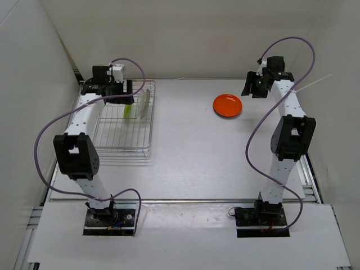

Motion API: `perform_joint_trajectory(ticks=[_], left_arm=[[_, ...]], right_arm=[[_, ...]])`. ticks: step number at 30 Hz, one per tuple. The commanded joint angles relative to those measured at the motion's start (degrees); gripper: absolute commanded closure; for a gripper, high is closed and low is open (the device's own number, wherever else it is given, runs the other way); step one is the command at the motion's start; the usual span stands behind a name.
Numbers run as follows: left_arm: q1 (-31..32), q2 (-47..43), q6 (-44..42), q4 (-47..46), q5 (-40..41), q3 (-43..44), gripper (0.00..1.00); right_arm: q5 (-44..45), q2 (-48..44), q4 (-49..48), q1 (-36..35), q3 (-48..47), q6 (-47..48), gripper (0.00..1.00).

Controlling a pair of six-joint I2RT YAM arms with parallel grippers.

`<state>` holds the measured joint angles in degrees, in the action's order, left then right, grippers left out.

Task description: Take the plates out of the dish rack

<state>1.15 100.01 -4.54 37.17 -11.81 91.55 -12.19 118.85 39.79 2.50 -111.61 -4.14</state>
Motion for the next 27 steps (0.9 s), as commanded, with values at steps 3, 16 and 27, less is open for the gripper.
perform_joint_trajectory(ticks=[3, 16, 27], left_arm=[[0.0, 6.16, -1.0, -2.01, -0.67, 8.46, 0.08], [-0.53, 10.74, -0.47, -2.63, 1.18, 9.35, 0.49], [0.61, 12.93, -0.47, -2.63, 2.23, 9.35, 0.46]], right_arm=[[-0.91, -3.1, 0.9, -0.48, 2.28, 1.68, 0.37], [-2.67, -5.82, 1.43, -1.01, 4.56, 1.69, 0.37], [-2.67, -6.35, 1.43, -1.01, 5.62, 1.15, 0.37]])
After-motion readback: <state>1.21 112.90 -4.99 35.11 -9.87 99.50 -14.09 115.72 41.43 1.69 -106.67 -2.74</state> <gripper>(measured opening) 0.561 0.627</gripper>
